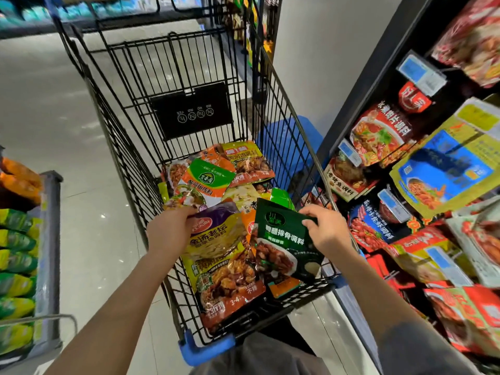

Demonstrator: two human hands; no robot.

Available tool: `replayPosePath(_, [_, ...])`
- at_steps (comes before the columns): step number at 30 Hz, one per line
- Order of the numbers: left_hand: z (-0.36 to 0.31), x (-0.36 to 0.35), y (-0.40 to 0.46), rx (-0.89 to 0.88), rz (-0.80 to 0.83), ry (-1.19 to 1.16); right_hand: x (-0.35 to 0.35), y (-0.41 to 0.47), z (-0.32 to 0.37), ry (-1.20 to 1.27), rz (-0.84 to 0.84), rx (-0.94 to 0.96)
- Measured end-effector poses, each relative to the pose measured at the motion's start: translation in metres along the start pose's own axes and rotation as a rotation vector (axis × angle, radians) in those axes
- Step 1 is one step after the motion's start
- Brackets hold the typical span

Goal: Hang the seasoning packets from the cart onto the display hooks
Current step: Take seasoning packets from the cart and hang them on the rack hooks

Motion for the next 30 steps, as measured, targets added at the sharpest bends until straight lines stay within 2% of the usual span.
replayPosePath(4, [-0.017, 0.014, 0.012, -0.062, -0.088, -0.082, 0.056, 0.001, 0.029, 0.039, -0.158, 0.035])
replayPosePath(10, [-0.053, 0.065, 0.036, -0.386, -0.267, -0.108, 0.151, 0.014, 0.066, -0.022, -0.421, 0.148])
replayPosePath(14, [-0.086, 0.119, 0.055, -0.494, -0.432, -0.145, 0.212, 0.013, 0.085, -0.024, -0.575, 0.179])
replayPosePath(22, [-0.140, 0.209, 0.074, -0.639, -0.597, -0.178, 0.299, 0.004, 0.099, 0.016, -0.634, 0.237])
replayPosePath(27, [-0.169, 0.247, 0.061, -0.783, -0.869, -0.195, 0.337, -0.014, 0.089, -0.013, -0.654, 0.276])
replayPosePath(30, [-0.188, 0.265, 0.051, -0.837, -0.911, -0.221, 0.354, -0.027, 0.078, -0.026, -0.677, 0.296])
Point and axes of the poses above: each hand's wrist, its own y-axis towards the middle knuckle, its own x-axis out of the back of the hand, z = x × y, the point moved 1 cm from there along y, towards the middle knuckle, and after that the axes turned 15 degrees about -z, right-handed, at the moved point
